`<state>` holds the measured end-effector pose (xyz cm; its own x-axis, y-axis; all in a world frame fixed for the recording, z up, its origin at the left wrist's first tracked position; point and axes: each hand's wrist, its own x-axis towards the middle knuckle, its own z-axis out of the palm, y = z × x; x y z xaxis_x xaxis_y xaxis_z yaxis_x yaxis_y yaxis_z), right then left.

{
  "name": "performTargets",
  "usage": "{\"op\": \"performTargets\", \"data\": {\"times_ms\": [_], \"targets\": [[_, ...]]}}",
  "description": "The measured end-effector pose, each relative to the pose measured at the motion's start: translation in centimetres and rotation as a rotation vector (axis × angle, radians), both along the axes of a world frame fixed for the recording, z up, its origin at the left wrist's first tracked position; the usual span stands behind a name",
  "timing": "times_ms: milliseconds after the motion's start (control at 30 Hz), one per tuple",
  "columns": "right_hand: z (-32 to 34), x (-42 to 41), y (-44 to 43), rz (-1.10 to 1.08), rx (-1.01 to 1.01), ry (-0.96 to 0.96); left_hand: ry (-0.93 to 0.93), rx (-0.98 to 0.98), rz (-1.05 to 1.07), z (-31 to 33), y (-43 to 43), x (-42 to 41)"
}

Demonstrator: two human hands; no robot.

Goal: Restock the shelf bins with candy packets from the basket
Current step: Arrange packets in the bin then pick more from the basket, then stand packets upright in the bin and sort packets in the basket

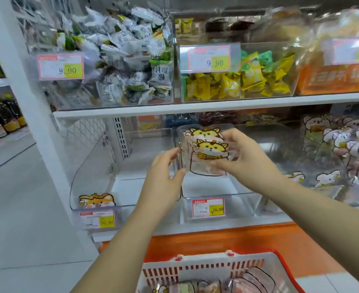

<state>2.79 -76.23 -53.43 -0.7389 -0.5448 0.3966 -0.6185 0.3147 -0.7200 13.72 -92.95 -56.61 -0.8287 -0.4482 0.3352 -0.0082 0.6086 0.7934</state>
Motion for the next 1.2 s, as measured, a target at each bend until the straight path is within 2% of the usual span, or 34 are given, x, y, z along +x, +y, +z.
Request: {"op": "performTargets", "data": {"times_ms": [100, 167, 333, 433, 533, 633, 767, 867, 1000, 1200], "targets": [[-2.3, -3.2, -1.9, -0.126, 0.049, -0.018, -0.086, 0.023, -0.019, -0.8, -1.3, -1.4], [-3.3, -5.2, -3.4, -0.182, 0.055, -0.109, -0.119, 0.082, -0.04, -1.2, -1.7, -2.3], [-5.7, -10.9, -8.3, -0.115, 0.149, -0.441, -0.124, 0.137, -0.084, -2.6, -3.2, -3.5], [-7.6, -13.0, -10.2, -0.094, 0.209, -0.563, -0.141, 0.176, -0.12, -3.1, -4.2, -3.5], [-9.2, -14.4, -11.2, -0.072, 0.324, -0.483, -0.12, 0.222, -0.14, -3.6, -4.5, -3.6], [-9.3, -15.2, -11.4, -0.061, 0.561, -0.231, -0.113, 0.237, -0.146, -3.8, -4.6, -3.8], [-9.4, -15.3, -11.0, -0.045, 0.705, -0.309, -0.112, 0.243, -0.155, -3.9, -4.7, -3.7], [-10.1, -15.4, -10.9, -0.098, 0.671, -0.345, -0.097, 0.242, -0.159, -3.9, -4.5, -3.7], [-10.6, -15.6, -11.2, -0.152, 0.477, -0.389, -0.079, 0.261, -0.167, -4.1, -4.5, -3.7], [-11.7, -15.6, -12.4, -0.219, 0.302, -0.474, -0.072, 0.27, -0.171, -4.1, -4.4, -3.6]]}}
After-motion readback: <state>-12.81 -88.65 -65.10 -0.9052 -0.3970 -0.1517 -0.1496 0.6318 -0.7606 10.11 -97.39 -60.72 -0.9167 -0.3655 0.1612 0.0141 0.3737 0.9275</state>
